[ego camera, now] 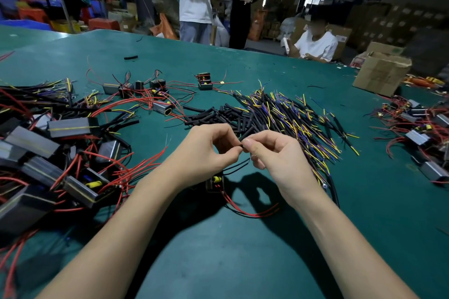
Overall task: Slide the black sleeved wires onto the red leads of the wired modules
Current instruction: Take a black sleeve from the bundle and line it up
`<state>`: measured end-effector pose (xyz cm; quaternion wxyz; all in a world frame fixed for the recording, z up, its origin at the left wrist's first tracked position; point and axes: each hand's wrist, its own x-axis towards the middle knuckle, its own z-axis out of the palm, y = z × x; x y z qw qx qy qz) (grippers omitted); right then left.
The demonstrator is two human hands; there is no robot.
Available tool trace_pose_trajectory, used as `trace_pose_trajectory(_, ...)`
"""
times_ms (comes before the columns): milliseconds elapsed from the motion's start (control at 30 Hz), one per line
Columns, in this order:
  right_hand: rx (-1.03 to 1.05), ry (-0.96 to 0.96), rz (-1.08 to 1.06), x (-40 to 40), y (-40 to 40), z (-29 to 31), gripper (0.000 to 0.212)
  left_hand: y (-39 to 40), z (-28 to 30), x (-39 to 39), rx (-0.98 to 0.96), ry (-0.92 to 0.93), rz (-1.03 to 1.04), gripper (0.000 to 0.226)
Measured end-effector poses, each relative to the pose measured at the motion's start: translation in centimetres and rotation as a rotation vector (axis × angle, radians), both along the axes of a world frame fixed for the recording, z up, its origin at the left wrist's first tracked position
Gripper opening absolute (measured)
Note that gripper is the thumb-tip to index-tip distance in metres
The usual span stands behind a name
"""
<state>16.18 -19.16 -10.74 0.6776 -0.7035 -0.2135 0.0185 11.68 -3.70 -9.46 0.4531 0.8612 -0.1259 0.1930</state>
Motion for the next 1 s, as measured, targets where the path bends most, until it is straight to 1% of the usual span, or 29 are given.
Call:
trace_pose_trajectory(100, 0.056, 0.079, -0.035, -0.2, 0.6, -0.3, 0.016, 0.3, 0.0, 0.0, 0.059, 0.013, -0.021, 0.006)
trace_pose_trajectory(233, 0.107, 0.176, -0.054, -0.3, 1.3, -0.5, 0.018, 0.8, -0.2, 0.1, 0.114, 0.005, -0.002, 0.005)
trace_pose_trajectory(300, 0.133, 0.206, -0.058, -0.3, 1.4, -0.4, 0.017, 0.7, -0.4, 0.3, 0.101, -0.012, 0.021, 0.004)
trace_pose_trajectory(400, 0.147, 0.239, -0.085, -0.4, 1.3, -0.5, 0.019, 0.1, -1.0, 0.4, 0.05, -0.01, 0.002, 0.02)
trace_pose_trajectory(467, 0.144, 0.25, -0.101, -0.4, 1.3, -0.6, 0.021, -0.4, -1.3, 0.3, 0.051, -0.015, -0.039, 0.014)
trace_pose_trajectory(533, 0.136, 0.254, -0.116, -0.2, 1.2, -0.7, 0.022, -0.7, -1.5, 0.2, 0.0, -0.018, -0.075, 0.005)
trace_pose_trajectory(567, 0.138, 0.255, -0.128, -0.1, 1.1, -0.7, 0.023, -0.8, -1.6, 0.1, -0.023, -0.023, -0.088, 0.009)
trace_pose_trajectory(633, 0.152, 0.256, -0.159, 0.1, 1.1, -0.8, 0.026, -1.0, -1.7, 0.0, 0.007, -0.015, -0.105, 0.028)
trace_pose_trajectory(700, 0.178, 0.269, -0.171, 0.3, 1.0, -0.9, 0.026, -1.0, -2.0, 0.0, 0.131, -0.025, -0.099, 0.051)
trace_pose_trajectory(733, 0.187, 0.276, -0.166, 0.3, 0.9, -0.9, 0.025, -1.0, -2.0, 0.1, 0.199, -0.064, -0.086, 0.055)
trace_pose_trajectory(767, 0.185, 0.277, -0.161, 0.3, 0.9, -0.9, 0.025, -0.9, -2.1, 0.2, 0.258, -0.126, -0.064, 0.051)
trace_pose_trajectory(833, 0.167, 0.271, -0.14, 0.2, 0.9, -0.9, 0.029, -0.7, -2.1, 0.4, 0.288, -0.236, 0.006, 0.031)
trace_pose_trajectory(900, 0.147, 0.276, -0.109, 0.1, 1.0, -1.0, 0.029, -0.5, -2.2, 0.5, 0.231, -0.273, 0.073, 0.016)
trace_pose_trajectory(1000, 0.123, 0.308, -0.08, 0.7, 0.4, -0.6, 0.021, -0.4, -2.5, 0.7, 0.126, -0.277, 0.13, 0.009)
